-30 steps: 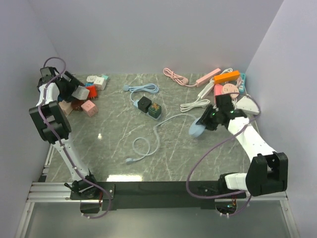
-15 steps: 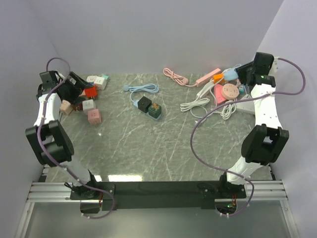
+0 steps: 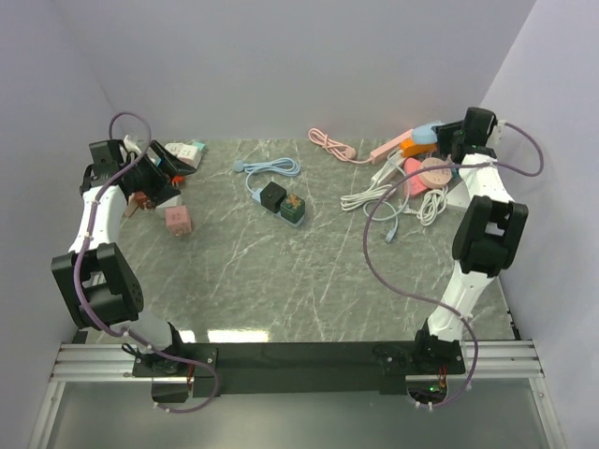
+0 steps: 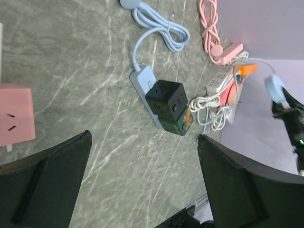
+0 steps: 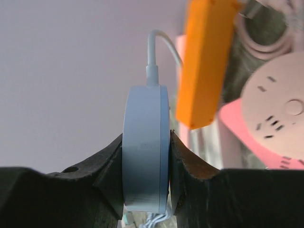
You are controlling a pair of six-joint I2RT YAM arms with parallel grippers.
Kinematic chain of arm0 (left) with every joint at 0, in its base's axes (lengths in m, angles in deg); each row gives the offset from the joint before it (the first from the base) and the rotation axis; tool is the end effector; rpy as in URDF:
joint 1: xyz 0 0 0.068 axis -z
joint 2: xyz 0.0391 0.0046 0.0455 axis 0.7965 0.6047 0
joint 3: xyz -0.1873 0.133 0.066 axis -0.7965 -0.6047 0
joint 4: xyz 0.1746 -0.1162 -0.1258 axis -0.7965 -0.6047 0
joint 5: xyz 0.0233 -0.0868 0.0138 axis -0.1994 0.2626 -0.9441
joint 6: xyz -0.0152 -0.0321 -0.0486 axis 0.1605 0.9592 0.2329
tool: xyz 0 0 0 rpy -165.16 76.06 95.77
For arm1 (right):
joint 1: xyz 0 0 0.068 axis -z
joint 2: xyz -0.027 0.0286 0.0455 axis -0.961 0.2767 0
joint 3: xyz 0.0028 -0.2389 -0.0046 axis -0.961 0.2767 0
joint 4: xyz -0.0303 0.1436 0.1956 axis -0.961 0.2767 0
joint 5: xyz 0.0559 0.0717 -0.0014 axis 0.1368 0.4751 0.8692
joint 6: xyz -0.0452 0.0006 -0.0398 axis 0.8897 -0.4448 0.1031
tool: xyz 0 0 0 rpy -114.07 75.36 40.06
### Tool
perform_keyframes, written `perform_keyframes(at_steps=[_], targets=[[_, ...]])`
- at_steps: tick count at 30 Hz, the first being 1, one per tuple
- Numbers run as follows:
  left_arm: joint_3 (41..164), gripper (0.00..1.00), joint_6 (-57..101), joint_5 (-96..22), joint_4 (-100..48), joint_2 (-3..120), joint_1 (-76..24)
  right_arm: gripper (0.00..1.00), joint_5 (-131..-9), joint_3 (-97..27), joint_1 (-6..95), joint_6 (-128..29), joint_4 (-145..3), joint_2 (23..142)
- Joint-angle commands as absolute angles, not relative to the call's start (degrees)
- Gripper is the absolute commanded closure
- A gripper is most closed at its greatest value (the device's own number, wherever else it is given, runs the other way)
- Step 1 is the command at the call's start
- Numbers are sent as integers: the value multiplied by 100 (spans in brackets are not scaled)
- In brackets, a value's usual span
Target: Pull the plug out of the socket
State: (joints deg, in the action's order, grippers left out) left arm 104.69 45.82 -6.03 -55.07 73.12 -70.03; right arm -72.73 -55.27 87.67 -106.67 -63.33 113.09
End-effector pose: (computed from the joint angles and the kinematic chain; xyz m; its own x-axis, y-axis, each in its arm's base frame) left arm 0.3272 0.0722 0.2652 -0.6503 -0.6749 -0.3486 -0.2052 0.5979 -0.7749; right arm 0.4363 -0.1024 0.2719 -0.0330 0.9308 -0.3641 0.4252 0.3428 0.8377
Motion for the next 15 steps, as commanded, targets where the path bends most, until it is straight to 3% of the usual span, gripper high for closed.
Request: perform_keyframes(at_steps=[1, 3, 7, 15], targets=[[10395, 1, 4382, -383, -5496, 7220, -6827, 96, -7182, -5958, 8809, -10930, -6770, 11741], [10316, 1, 4382, -427, -5461, 7211, -6765, 90, -7111, -6108, 8809, -10930, -6585, 12014], [10255, 1, 4417, -436, -5443, 7211, -6695, 49, -7207, -6117, 8800, -10939, -6331, 12103], [10193, 1, 4469, -507, -5434, 7106, -6686, 16, -8269, -6705, 8800, -10501, -4197, 11603]])
